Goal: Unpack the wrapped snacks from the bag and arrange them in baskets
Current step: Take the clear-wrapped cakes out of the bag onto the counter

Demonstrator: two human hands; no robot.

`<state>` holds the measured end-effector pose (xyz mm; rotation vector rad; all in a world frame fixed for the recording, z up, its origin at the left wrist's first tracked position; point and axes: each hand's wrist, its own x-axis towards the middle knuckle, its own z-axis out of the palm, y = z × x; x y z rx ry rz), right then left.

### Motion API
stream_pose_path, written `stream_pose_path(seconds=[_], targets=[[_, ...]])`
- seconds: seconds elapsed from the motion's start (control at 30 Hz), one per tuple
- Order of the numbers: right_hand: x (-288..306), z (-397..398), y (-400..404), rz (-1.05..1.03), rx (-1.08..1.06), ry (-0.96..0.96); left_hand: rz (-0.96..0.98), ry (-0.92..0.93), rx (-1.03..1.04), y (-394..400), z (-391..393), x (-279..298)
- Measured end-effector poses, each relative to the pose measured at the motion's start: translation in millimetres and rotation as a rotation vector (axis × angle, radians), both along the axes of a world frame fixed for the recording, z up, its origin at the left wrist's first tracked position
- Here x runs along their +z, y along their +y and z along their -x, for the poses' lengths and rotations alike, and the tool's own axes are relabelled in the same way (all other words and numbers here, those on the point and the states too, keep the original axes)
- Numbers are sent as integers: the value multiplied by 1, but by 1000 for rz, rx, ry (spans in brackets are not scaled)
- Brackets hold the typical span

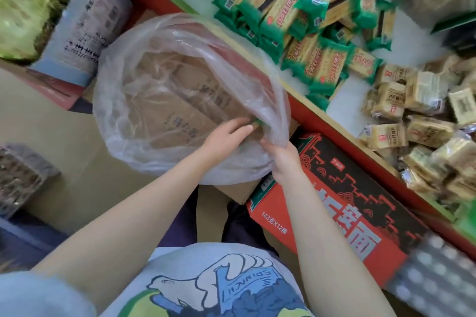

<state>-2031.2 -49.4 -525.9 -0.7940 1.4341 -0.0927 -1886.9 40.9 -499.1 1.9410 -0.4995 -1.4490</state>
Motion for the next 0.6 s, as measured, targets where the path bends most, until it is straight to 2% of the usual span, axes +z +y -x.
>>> stream_pose_path(seconds=[0.07,0.13,0.23,0.37,0.5,0.6], targets=[[2,2,-1,-33,-13,-75,44,43,54,-20,1,7],[1,3,-2,-75,-20,-42,66,74,93,-39,0,14],[0,-2,-7,-100,20,55,93,3,76,-65,-5,22],[-4,-9,-15,-158,48,78,111,-118,-71,-73,-11,8],[-15,-9,-20,-107,-26,126,-103,-279,-196,-48,-19,-26],[-23,-14,-26,-82,-46,170,-175,-396,-230,-36,-19,-47]])
